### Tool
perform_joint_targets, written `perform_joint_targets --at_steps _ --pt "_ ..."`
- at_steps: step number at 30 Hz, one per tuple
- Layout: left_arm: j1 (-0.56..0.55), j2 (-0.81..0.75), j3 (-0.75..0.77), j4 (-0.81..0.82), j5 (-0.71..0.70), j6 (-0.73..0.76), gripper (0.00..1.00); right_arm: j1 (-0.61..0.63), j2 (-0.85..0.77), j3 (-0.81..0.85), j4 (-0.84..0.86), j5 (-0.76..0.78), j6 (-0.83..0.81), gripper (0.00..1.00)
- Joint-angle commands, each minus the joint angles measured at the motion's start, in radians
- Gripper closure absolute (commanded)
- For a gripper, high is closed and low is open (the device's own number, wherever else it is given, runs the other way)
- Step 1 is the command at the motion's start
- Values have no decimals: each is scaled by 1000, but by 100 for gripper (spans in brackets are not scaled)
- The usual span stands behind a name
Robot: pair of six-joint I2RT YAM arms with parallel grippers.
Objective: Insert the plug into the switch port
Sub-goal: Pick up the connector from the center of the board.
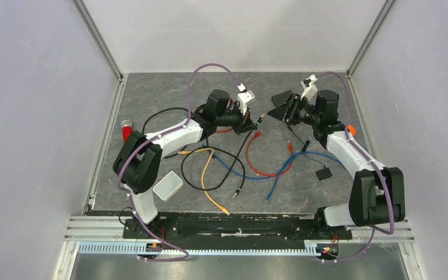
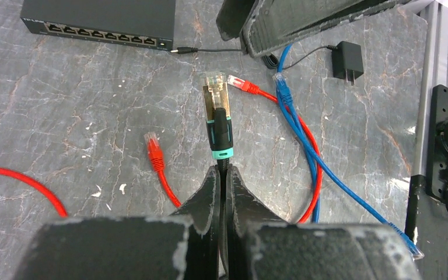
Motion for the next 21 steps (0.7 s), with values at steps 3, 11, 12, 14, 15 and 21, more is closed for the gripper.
perform_joint_targets --at_steps 3,11,12,14,15,21 --pt "-12 -38 22 -3 54 39 98 39 23 52 1 -17 5 53" --pt "-20 -40 9 8 55 36 98 83 59 73 -16 43 28 62" --pt "-20 -41 8 8 53 37 98 83 56 70 -17 54 30 67" --pt "-20 -44 8 6 50 43 98 83 49 60 -20 69 35 79" --pt "-20 -44 7 6 47 43 98 84 47 55 -22 76 36 85" --pt "-21 -50 3 -4 -34 0 80 83 24 6 -2 118 86 100"
